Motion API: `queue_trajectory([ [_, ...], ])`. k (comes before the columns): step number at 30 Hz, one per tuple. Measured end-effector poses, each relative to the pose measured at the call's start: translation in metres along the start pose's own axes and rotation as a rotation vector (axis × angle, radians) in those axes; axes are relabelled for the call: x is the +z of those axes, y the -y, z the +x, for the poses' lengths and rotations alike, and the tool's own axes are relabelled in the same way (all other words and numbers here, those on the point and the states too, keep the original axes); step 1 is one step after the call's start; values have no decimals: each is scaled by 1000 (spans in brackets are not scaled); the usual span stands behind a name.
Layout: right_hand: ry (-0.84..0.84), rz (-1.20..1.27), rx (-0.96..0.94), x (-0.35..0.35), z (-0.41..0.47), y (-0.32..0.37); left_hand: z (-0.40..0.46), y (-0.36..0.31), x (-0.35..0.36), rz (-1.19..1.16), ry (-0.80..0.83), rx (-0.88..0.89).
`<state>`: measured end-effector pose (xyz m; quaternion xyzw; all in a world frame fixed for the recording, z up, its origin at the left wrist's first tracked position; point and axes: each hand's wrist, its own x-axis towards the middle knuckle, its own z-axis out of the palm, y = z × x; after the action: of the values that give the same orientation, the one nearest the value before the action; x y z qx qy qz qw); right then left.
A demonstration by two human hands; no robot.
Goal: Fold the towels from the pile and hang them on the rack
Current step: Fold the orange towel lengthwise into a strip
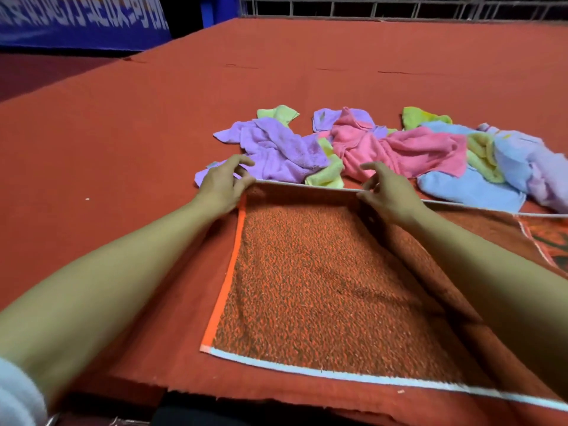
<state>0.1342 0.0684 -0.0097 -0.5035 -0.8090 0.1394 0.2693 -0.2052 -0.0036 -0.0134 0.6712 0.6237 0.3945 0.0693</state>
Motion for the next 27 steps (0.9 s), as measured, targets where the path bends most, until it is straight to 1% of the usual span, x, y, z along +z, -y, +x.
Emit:
queue_trajectory([
  [2,-1,11,-62,-13,-24,11,-26,-3,-14,-77,7,13],
  [3,-2,19,-80,-19,-38,16,-41,-3,-22,-79,22,23],
  [5,-10,40,-107,-31,-67,24,-77,-5,-37,-31,59,17],
  [8,18,63,-165,-38,-107,36,-122,-9,-50,-6,56,23],
  [12,60,54,-241,-39,-144,55,-152,-31,-60,-58,30,86],
  [15,68,55,-257,-44,-168,64,-169,-40,-70,-67,37,89],
  [22,78,25,-248,-49,-223,57,-224,-31,-84,92,179,201],
  [27,133,28,-262,-41,-241,63,-237,-27,-78,170,217,259],
])
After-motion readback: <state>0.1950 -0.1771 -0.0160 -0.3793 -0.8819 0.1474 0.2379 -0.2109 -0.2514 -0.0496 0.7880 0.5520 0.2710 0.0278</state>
